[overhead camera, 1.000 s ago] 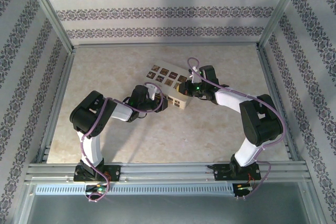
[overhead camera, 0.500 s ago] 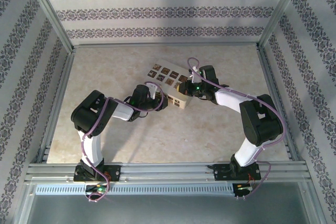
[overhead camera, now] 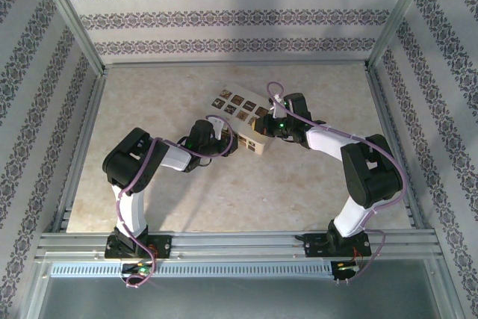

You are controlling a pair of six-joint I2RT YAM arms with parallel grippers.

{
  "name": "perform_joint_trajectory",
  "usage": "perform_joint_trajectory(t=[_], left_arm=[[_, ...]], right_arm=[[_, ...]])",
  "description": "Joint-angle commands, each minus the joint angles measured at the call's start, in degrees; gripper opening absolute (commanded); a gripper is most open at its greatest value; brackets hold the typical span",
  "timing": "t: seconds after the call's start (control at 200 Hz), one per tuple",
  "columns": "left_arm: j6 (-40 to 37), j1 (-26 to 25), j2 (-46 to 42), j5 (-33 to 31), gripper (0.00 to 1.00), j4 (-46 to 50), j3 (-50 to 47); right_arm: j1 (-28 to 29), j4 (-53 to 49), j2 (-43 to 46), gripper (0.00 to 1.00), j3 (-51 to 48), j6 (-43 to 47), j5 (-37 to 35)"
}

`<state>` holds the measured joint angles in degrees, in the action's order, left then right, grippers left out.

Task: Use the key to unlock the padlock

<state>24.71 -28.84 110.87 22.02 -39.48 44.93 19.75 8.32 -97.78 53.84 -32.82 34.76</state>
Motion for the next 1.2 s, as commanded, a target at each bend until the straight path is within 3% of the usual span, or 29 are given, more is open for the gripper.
perform_joint_trajectory(t=[0.0,0.325,0.54,0.785,1.194], left_arm=[[0.02,-1.05,0.14,-0.96,0.28,-0.54,1.23],[0.89,-1.65,-6.48,-1.1,0.26,2.81,-0.37],[5.18,-2.51,-12.92,-1.28,0.25,6.42,-1.26],[10.85,-3.96,-16.89,-1.31,0.21,17.58,2.45],[16.25,-4.64,-17.18,1.37,0.17,26.75,8.73]], right_arm=[[1.04,-2.76,0.05,0.0,-0.01,0.39,-0.75],[0.32,-4.31,8.15,0.0,-0.38,1.08,-0.91],[1.05,-5.85,19.16,0.0,-8.16,4.23,0.31],[5.48,-5.99,30.51,0.0,-18.27,9.47,-4.49],[14.44,1.52,27.82,0.0,-23.86,14.71,-15.91]])
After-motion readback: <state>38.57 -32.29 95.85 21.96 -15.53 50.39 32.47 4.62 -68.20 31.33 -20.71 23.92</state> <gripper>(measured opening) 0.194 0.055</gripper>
